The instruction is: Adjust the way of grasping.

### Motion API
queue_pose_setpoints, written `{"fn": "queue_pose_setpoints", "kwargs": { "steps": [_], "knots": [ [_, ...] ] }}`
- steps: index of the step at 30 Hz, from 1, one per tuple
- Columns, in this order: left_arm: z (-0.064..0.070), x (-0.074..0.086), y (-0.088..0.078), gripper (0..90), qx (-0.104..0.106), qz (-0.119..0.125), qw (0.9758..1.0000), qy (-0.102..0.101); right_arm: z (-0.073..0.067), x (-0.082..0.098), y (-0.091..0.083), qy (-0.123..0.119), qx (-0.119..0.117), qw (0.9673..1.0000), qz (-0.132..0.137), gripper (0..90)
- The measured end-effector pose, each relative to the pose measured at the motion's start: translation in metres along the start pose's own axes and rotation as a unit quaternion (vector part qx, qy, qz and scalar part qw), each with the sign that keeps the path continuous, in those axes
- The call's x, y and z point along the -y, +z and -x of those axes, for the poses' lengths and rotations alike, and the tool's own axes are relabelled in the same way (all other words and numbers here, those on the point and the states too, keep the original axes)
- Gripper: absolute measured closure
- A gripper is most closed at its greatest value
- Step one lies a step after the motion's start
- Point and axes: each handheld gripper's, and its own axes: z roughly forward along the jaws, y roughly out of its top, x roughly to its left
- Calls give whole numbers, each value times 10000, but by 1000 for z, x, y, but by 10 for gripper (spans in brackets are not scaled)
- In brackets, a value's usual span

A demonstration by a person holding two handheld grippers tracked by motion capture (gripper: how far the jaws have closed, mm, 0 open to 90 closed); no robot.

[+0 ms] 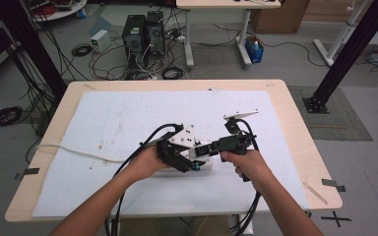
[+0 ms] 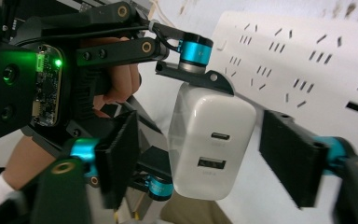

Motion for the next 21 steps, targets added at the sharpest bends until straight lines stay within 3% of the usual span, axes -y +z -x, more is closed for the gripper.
{"fn": "queue_pose_setpoints", "kwargs": {
  "steps": [11,17,21],
  "knots": [
    [1,-1,0,426,-32,20,10000,90,1,0,5,239,-81,9997,-64,458],
    [2,-1,0,426,-88,2,9999,115,5,2,5,338,-160,9993,32,532],
    [3,-2,1,426,-107,-29,9998,171,10,4,4,585,-299,9978,96,589]
  ]
}}
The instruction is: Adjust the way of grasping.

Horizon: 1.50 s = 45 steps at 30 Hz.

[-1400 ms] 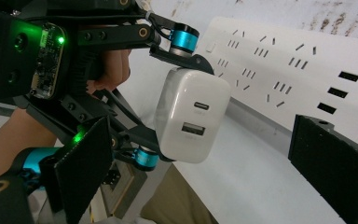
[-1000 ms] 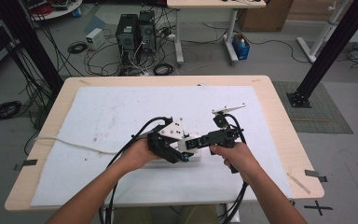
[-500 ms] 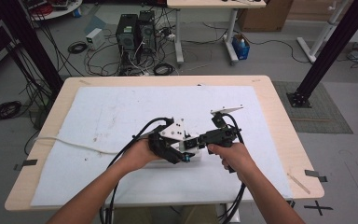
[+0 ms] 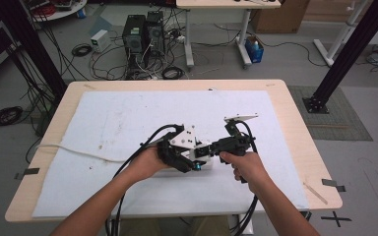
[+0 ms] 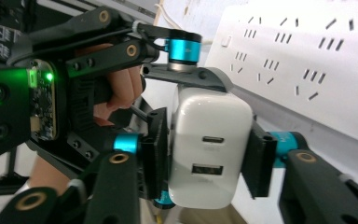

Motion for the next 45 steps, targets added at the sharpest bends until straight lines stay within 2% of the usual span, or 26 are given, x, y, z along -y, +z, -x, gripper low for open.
{"fn": "queue_pose_setpoints", "kwargs": {
  "steps": [1,3,7,9,10,12,14,16,18,21,24,26,30,34,36,37,38,40,42,45],
  "knots": [
    [1,0,1,426,-19,-31,10000,22,2,0,0,108,-45,9999,-17,595],
    [2,-1,2,426,-78,-96,9999,114,4,1,0,144,-77,9999,-28,611],
    [4,-2,3,425,-128,-150,9997,156,7,2,0,226,-131,9997,3,622],
    [3,-3,3,424,-145,-85,9999,42,8,2,-1,233,-210,9995,36,623],
    [2,-3,3,405,-167,-45,9998,-100,9,2,-2,262,-262,9993,67,623],
    [-2,-2,1,296,-171,-20,9992,-360,9,3,-4,96,-273,9995,160,623],
    [-4,-1,-2,286,-202,-56,9987,-462,9,3,-7,-70,-239,9993,287,623],
    [-6,2,-5,224,-231,-129,9979,-593,10,4,-12,-311,-123,9986,412,623],
    [-8,4,-9,222,-266,-137,9971,-699,10,5,-17,-546,-23,9965,640,623],
    [-12,8,-16,173,-303,-201,9958,-845,10,6,-25,-687,56,9931,946,623],
    [-18,13,-24,173,-305,-344,9935,-1044,10,6,-31,-880,207,9915,938,623],
    [-22,15,-30,173,-334,-466,9914,-1177,10,6,-34,-845,433,9916,875,622],
    [-29,20,-44,173,-380,-725,9868,-1395,10,6,-40,-1002,789,9884,823,622],
    [-36,27,-59,174,-514,-986,9828,-1475,7,3,-49,-1165,1141,9840,720,623],
    [-40,31,-67,173,-567,-1111,9803,-1531,4,1,-53,-1207,1183,9838,593,623],
    [-40,31,-67,173,-567,-1111,9803,-1531,4,1,-53,-1207,1183,9838,593,623],
    [-44,35,-74,173,-626,-1245,9781,-1549,3,-1,-55,-1199,1214,9842,475,623],
    [-48,39,-81,174,-712,-1303,9754,-1631,-1,-4,-62,-1284,1300,9823,404,623],
    [-52,42,-90,174,-773,-1423,9735,-1614,-2,-6,-67,-1374,1335,9806,422,623],
    [-57,45,-100,174,-836,-1541,9711,-1622,-7,-9,-77,-1678,1451,9743,386,623]
  ]
}}
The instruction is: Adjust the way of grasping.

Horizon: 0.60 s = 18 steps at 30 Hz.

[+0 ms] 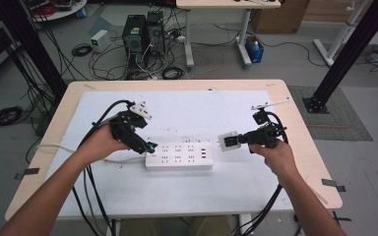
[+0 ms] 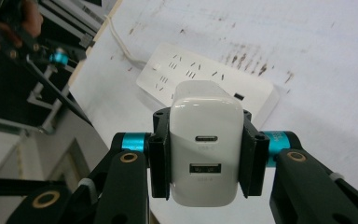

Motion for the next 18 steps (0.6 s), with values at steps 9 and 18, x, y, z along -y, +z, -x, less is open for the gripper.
{"fn": "queue_pose_setpoints", "kwargs": {
  "steps": [9,18],
  "knots": [
    [-14,8,-11,174,96,-523,9986,52,-9,-13,-7,-400,789,9938,-677,624],
    [-18,16,-9,174,279,-1218,9917,293,-13,-22,-12,-901,1434,9790,-1139,624]
  ]
}}
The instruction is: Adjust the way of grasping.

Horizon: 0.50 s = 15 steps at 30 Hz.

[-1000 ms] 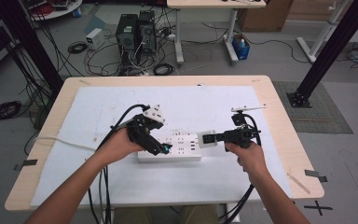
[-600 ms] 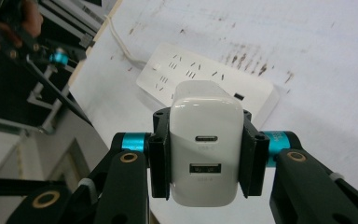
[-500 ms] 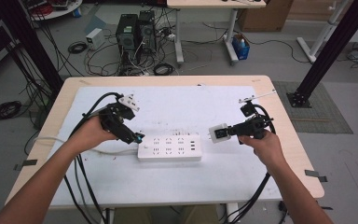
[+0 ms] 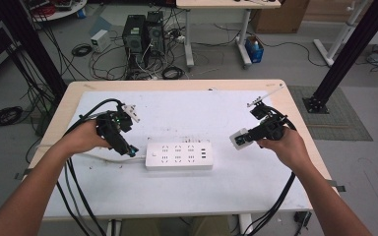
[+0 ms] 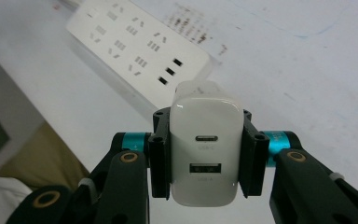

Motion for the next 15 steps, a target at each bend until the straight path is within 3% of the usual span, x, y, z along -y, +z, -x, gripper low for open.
{"fn": "queue_pose_setpoints", "kwargs": {
  "steps": [3,6,9,11,15],
  "knots": [
    [-1,1,1,174,27,141,9996,-262,-1,-1,-1,-178,181,9996,-153,623],
    [-1,4,0,173,-108,267,9988,-386,2,1,-4,-246,187,9994,-125,624],
    [-3,9,-4,174,-147,172,9991,-366,3,3,-6,-312,210,9992,-132,624],
    [-3,12,-5,174,-169,254,9984,-479,3,3,-7,-366,231,9990,-143,624],
    [-5,15,-7,174,-244,174,9982,-524,3,3,-11,-397,290,9987,-123,623]
  ]
}}
